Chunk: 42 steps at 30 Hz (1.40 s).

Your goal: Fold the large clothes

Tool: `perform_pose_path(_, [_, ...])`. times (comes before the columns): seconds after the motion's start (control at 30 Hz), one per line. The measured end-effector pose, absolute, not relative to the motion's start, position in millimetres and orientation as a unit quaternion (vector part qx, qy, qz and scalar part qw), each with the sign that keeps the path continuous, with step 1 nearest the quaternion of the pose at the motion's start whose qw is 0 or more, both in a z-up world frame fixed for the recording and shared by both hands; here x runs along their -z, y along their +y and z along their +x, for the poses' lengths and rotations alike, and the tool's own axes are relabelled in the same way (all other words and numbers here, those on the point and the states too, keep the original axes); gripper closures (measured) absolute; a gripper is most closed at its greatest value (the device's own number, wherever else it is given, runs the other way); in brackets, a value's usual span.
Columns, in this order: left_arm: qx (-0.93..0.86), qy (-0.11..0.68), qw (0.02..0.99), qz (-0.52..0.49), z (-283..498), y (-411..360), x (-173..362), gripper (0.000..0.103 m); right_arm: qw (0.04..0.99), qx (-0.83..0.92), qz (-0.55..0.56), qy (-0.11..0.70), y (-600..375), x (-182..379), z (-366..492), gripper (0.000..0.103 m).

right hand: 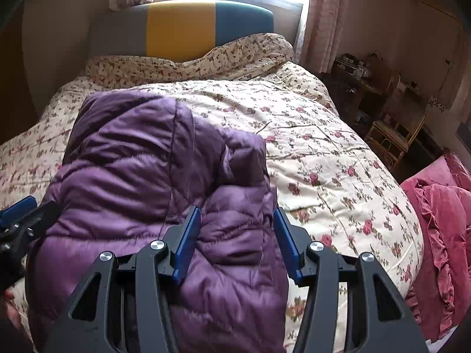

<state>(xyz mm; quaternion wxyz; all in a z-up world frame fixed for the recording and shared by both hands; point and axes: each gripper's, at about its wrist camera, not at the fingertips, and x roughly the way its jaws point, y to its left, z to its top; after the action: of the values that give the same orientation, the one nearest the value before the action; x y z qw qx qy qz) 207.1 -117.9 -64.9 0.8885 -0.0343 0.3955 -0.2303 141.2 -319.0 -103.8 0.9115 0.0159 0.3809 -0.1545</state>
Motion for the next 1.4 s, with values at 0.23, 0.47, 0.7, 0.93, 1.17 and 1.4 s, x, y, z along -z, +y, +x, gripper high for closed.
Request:
perform_pose_path(0.23, [0.235, 0.413, 0.88, -0.015, 207, -134, 92, 0.026, 0.898, 0.154, 0.018, 0.412, -322, 140, 147, 0.054])
perform_pose_path(0.47, [0.246, 0.416, 0.873, -0.072, 216, -106, 84, 0.023, 0.896, 0.161, 0.043, 0.411, -337, 134, 145, 0.027])
perform_pose_path(0.7, [0.241, 0.418, 0.867, -0.127, 225, -71, 83, 0.023, 0.895, 0.15, 0.066, 0.415, -343, 133, 144, 0.023])
perform_pose_path(0.93, [0.302, 0.463, 0.818, -0.162, 248, -83, 103, 0.023, 0.892, 0.122, 0.098, 0.423, -349, 141, 148, 0.031])
perform_pose_path(1.17, [0.329, 0.45, 0.821, -0.127, 253, -108, 105, 0.033, 0.899, 0.103, 0.051, 0.422, -329, 143, 153, 0.06])
perform_pose_path(1.4, [0.342, 0.431, 0.827, -0.113, 241, -100, 90, 0.06, 0.902, 0.119, -0.06, 0.412, -296, 138, 147, 0.083])
